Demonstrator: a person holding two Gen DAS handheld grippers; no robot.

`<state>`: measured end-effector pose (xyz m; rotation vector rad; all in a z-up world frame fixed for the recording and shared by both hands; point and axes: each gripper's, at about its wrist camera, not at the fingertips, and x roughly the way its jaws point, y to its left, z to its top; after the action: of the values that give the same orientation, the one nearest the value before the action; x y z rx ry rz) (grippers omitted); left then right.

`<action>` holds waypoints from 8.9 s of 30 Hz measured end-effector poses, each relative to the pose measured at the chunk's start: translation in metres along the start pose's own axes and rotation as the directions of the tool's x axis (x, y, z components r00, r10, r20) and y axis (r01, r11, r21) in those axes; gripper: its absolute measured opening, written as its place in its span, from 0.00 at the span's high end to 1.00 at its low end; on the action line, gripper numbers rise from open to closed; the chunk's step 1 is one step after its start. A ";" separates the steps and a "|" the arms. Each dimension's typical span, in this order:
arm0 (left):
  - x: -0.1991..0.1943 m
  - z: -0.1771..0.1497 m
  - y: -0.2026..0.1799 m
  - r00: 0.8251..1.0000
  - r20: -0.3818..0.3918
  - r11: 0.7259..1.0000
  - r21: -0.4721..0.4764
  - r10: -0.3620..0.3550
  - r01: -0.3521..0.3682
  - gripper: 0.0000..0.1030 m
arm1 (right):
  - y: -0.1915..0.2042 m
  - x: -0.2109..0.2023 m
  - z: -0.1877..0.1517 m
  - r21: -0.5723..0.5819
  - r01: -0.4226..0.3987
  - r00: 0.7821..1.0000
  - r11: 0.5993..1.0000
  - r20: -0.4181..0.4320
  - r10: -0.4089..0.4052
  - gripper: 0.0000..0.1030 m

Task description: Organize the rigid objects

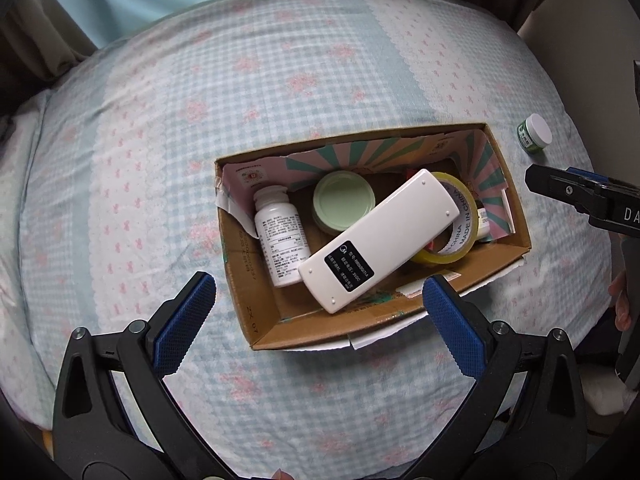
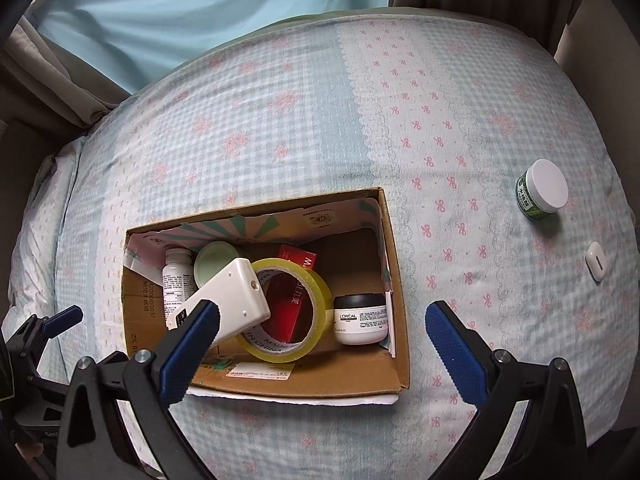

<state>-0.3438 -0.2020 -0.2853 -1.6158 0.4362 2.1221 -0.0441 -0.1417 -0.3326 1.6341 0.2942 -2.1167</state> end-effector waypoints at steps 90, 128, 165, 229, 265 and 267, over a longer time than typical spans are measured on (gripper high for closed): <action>0.225 0.188 -0.444 0.989 -0.012 0.934 0.327 -0.145 0.140 0.34 | -0.411 0.048 -0.022 -0.095 0.066 0.996 0.993 0.058 -0.061 0.57; -0.040 0.000 -0.046 0.985 0.167 0.987 -0.160 0.043 -0.016 0.34 | -0.078 -0.101 0.010 -0.108 -0.261 0.947 0.959 0.164 0.276 0.58; 0.058 -0.012 0.027 0.994 0.095 0.996 -0.069 -0.056 0.062 0.00 | -0.028 0.030 -0.011 0.061 -0.033 0.999 0.998 -0.026 0.035 0.00; -0.314 -0.062 -0.135 0.766 0.616 0.971 -0.233 0.183 -0.044 0.00 | -0.071 -0.354 -0.063 0.078 0.112 0.821 0.991 0.554 -0.137 0.00; -0.313 -0.047 -0.152 0.759 0.619 0.970 -0.237 0.200 -0.063 0.00 | -0.078 -0.355 -0.056 0.079 0.109 0.815 0.991 0.563 -0.135 0.00; -0.313 -0.046 -0.153 0.758 0.620 0.969 -0.238 0.203 -0.064 0.00 | -0.078 -0.355 -0.056 0.079 0.110 0.815 0.991 0.564 -0.135 0.00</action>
<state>-0.1561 -0.1411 0.0054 -0.8478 0.1055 2.7251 0.0382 0.0277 -0.0165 0.9419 0.1592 -2.6044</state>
